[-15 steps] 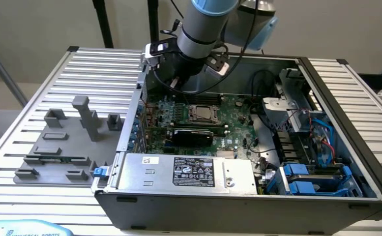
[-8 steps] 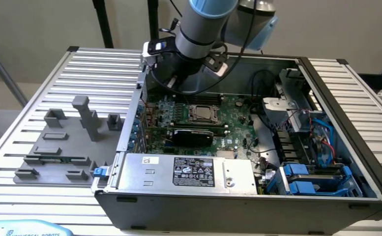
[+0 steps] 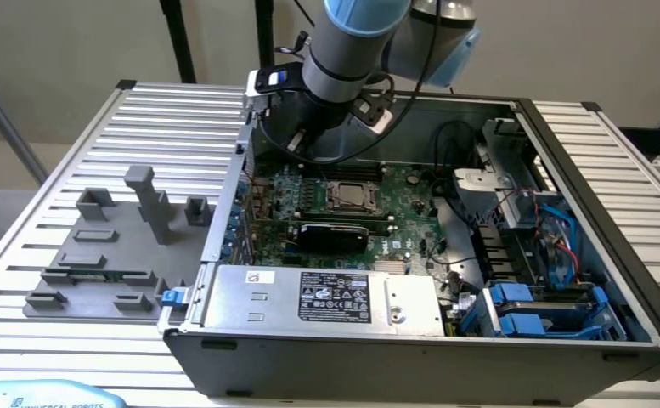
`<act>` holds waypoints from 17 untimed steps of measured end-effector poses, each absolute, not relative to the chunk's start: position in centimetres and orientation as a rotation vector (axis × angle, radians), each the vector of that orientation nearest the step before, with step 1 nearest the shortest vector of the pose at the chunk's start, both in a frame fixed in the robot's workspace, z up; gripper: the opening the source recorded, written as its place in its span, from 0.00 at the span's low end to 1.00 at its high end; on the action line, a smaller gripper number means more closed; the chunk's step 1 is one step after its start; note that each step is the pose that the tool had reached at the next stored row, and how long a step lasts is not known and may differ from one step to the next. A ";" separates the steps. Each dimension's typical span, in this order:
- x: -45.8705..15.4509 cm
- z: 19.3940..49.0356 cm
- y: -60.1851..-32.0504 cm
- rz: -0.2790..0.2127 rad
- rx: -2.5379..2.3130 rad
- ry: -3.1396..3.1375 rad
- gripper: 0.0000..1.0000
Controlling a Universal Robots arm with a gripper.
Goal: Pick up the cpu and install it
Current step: 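Install the first cpu locking lever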
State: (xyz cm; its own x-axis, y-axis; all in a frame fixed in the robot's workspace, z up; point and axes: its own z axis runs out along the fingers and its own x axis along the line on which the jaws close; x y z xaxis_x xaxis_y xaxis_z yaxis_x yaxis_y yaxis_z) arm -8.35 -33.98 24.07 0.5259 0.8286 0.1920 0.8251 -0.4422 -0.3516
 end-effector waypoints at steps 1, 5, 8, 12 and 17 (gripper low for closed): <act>-8.3 24.1 -34.0 0.009 -2.369 -1.353 0.11; -7.8 24.1 -34.2 0.001 -2.363 -1.344 0.11; -6.7 24.1 -34.3 -0.005 -2.356 -1.341 0.11; -4.9 24.1 -34.4 -0.014 -2.345 -1.337 0.11; -2.7 24.0 -34.8 -0.019 -2.338 -1.335 0.11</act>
State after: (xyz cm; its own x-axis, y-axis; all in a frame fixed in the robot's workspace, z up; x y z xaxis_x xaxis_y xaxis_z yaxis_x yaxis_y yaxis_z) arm -2.70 -34.75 24.00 0.5326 0.8154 0.2270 0.8216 -0.4336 -0.3701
